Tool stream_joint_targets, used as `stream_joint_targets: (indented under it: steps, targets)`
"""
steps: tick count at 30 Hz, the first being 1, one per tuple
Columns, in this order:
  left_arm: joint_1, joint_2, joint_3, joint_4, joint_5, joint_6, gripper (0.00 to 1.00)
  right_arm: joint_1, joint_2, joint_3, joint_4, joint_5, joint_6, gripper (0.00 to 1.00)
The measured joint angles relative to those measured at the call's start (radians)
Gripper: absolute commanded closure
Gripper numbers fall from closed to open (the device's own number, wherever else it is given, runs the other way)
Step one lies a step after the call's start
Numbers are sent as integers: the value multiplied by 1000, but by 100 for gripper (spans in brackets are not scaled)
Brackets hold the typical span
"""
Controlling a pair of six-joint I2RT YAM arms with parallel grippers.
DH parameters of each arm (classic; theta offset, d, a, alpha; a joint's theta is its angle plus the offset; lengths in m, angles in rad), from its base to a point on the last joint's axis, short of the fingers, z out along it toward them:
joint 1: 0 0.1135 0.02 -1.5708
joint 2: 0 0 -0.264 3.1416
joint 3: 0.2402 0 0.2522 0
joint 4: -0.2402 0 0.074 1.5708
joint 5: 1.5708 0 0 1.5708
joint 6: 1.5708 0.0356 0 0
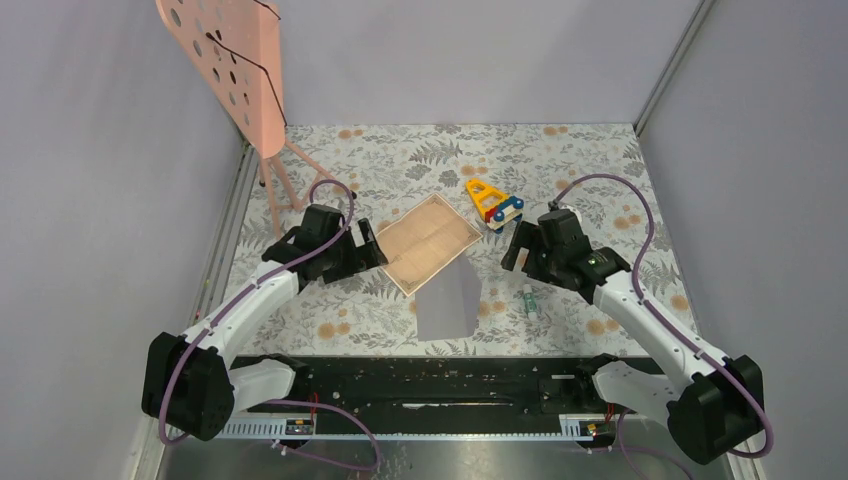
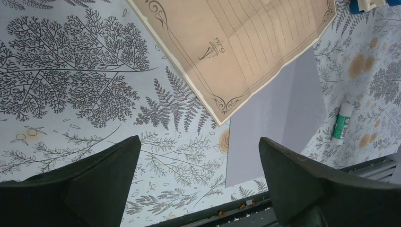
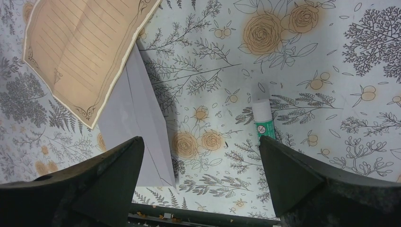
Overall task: Place the letter into the envelope and seal it
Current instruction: Move the letter to the center of the board.
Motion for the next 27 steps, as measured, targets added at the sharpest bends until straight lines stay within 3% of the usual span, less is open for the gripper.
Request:
stream_joint_targets:
  steps: [19,27]
  targets:
    - [-50,1,0,1,-17,-3,1,0,14,-45,51,-35,43,4]
    - [-275,1,-18,55,-67,-55,1,33,90,-54,135,-113,72,15]
